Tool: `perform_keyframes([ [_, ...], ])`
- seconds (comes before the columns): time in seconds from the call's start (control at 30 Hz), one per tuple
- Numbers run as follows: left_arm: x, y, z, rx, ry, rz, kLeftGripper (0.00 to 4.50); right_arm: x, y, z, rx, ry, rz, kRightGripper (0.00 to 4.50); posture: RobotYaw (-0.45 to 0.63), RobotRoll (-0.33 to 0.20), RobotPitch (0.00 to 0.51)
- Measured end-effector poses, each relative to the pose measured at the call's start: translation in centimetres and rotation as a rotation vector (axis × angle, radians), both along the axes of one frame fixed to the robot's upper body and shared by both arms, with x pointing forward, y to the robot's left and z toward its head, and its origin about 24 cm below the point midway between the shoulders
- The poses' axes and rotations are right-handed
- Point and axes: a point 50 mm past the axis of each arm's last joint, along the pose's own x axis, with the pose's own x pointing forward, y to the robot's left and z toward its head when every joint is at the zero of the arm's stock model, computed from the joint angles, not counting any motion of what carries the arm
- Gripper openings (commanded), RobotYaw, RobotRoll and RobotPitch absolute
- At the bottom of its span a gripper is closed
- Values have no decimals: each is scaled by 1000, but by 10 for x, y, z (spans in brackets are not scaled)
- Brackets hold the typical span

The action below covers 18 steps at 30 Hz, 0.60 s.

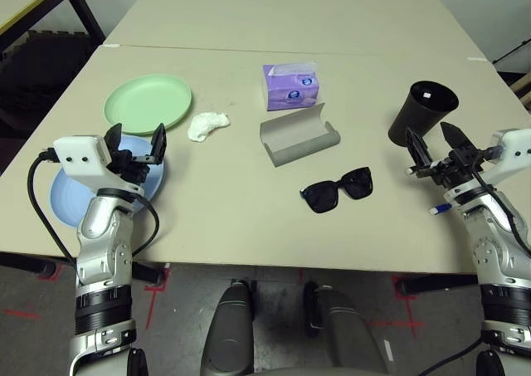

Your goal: Organize and tidy the items on the table.

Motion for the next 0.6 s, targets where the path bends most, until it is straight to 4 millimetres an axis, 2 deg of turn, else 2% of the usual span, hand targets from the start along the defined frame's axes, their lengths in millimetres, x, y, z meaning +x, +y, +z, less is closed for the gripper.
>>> perform_keyframes([
  [0.27,0,1,1,9,5,-3,4500,-5,27,4,-209,-23,430,4469,173,0,167],
  [0.6,-4,2,0,19,19,-1,4500,-4,46,4,-367,-51,756,4469,210,0,174],
])
